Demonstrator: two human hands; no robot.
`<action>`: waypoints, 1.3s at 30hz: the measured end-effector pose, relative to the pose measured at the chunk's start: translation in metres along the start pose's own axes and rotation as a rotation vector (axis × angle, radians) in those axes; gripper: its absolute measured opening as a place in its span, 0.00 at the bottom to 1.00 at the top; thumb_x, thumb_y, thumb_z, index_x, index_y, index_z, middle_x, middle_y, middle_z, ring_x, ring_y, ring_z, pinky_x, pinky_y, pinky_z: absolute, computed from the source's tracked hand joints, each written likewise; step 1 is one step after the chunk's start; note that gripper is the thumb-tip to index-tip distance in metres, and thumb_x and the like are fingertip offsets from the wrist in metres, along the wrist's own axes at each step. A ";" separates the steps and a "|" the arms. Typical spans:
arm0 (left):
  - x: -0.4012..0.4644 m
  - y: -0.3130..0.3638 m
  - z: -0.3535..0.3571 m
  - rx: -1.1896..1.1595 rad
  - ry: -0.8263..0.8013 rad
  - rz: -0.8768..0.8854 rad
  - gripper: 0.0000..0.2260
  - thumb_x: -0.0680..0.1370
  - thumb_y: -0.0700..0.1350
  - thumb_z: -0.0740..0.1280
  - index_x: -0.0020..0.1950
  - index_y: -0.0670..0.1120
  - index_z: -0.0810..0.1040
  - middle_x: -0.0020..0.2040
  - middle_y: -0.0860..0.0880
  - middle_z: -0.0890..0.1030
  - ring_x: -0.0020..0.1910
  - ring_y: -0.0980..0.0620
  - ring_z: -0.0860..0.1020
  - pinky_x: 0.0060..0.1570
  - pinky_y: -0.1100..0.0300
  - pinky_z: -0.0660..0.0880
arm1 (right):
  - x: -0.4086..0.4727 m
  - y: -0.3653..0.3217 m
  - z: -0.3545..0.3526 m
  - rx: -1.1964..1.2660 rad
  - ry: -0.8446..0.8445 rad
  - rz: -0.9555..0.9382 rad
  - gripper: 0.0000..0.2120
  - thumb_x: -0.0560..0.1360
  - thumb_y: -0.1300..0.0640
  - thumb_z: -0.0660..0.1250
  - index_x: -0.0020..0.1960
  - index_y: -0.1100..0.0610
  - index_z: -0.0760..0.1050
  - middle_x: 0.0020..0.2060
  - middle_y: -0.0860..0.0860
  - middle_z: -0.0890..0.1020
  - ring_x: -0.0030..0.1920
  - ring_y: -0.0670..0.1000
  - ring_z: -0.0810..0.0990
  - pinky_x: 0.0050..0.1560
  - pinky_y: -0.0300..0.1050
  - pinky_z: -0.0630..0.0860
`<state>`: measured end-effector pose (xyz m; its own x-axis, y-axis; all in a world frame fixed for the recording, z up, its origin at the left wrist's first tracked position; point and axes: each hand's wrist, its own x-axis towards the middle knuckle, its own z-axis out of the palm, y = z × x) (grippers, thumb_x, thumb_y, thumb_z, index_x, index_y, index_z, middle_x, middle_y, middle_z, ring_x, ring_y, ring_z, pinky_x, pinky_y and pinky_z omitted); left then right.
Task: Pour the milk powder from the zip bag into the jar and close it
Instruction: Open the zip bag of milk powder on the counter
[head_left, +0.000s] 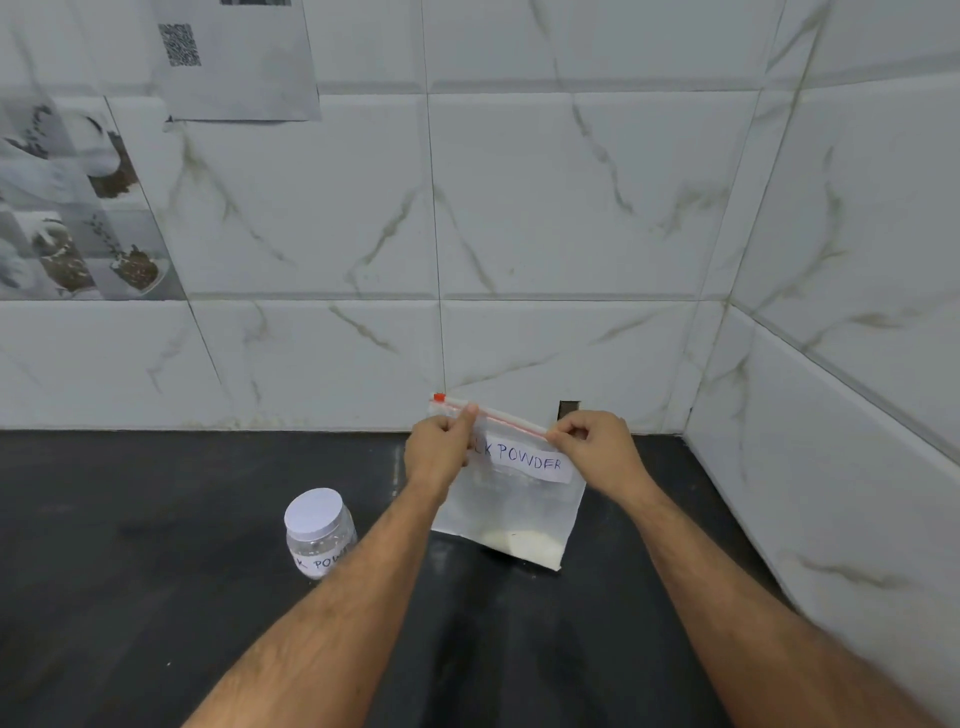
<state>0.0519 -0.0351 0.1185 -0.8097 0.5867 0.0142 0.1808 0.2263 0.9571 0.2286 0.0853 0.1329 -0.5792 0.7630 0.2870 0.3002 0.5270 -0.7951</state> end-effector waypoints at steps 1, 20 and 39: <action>-0.001 0.003 0.005 -0.056 -0.031 -0.027 0.23 0.78 0.60 0.67 0.37 0.41 0.80 0.35 0.47 0.84 0.26 0.52 0.75 0.28 0.61 0.67 | -0.003 0.001 0.002 0.000 0.009 -0.003 0.13 0.73 0.61 0.73 0.33 0.47 0.80 0.31 0.43 0.83 0.32 0.37 0.78 0.34 0.28 0.70; -0.013 0.022 0.016 -0.117 -0.142 -0.284 0.10 0.70 0.40 0.64 0.29 0.42 0.77 0.25 0.48 0.75 0.23 0.51 0.68 0.23 0.65 0.63 | -0.018 0.002 0.008 -0.051 -0.025 -0.096 0.04 0.73 0.61 0.74 0.40 0.55 0.86 0.37 0.41 0.84 0.44 0.42 0.82 0.48 0.37 0.75; -0.016 0.021 0.010 -0.151 -0.248 -0.195 0.15 0.83 0.45 0.63 0.37 0.43 0.76 0.28 0.49 0.76 0.20 0.58 0.70 0.23 0.66 0.65 | -0.011 -0.019 0.002 0.130 -0.256 0.102 0.06 0.71 0.54 0.75 0.37 0.54 0.84 0.34 0.51 0.86 0.35 0.43 0.79 0.40 0.40 0.74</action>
<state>0.0740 -0.0318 0.1354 -0.6569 0.7191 -0.2266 -0.0640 0.2463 0.9671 0.2277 0.0656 0.1435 -0.7284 0.6814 0.0715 0.2764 0.3878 -0.8793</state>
